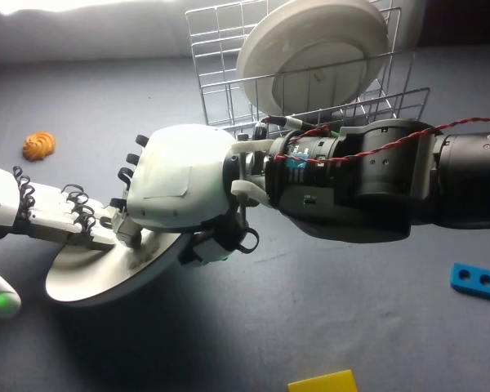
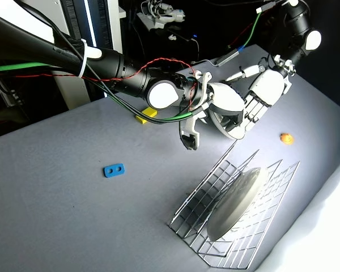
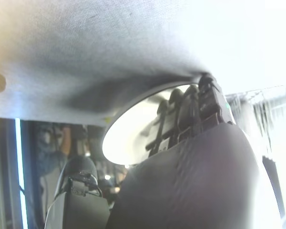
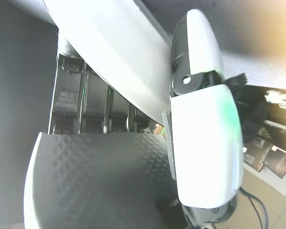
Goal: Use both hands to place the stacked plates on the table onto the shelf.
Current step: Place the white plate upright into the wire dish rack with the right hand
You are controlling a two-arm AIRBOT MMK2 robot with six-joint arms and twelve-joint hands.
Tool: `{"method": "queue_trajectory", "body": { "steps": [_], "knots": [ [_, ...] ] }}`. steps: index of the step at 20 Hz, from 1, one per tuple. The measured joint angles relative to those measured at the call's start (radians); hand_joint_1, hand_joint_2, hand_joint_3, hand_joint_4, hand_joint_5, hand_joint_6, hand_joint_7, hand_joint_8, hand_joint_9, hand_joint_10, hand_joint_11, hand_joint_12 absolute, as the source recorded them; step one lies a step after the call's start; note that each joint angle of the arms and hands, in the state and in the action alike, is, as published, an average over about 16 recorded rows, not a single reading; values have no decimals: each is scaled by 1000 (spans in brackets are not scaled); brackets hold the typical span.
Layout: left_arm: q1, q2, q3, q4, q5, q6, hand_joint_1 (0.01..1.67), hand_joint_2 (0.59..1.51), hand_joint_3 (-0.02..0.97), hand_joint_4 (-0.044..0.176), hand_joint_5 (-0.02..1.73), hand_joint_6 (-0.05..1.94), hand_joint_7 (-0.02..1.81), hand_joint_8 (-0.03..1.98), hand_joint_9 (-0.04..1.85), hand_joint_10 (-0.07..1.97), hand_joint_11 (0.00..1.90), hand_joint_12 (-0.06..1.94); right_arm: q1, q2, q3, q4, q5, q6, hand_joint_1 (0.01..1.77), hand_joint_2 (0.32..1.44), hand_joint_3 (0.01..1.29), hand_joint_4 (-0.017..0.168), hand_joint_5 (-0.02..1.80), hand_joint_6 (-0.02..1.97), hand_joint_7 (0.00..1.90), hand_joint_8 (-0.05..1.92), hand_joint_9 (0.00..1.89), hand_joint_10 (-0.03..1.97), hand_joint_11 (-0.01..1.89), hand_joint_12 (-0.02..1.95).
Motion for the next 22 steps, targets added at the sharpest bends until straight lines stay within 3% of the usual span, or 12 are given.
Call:
{"method": "queue_trajectory", "body": {
  "steps": [5,13,18,22],
  "knots": [
    [-94,-6,35,46,33,2,23,1104,21,-5,43,2,17,8,-7,-61,5,-19,13,32,-43,18,-19,0,1211,1009,14,-8,773,473,852,754,986,1008,848,1300],
    [-226,2,78,65,81,10,23,1104,22,-3,51,12,18,8,15,-60,14,9,55,118,-145,86,-67,7,1251,1010,15,-5,778,744,876,906,994,890,830,1316],
    [-285,33,62,63,85,34,23,1101,22,-4,54,13,16,9,20,-61,17,9,106,199,-223,130,-104,55,1262,1011,15,1,809,919,912,970,1008,807,827,1317],
    [-325,73,18,69,83,64,23,1098,22,-3,56,13,18,9,21,-60,18,10,158,272,-281,161,-133,121,1265,1014,14,10,833,1054,932,1002,1013,794,806,1316]
  ]
}}
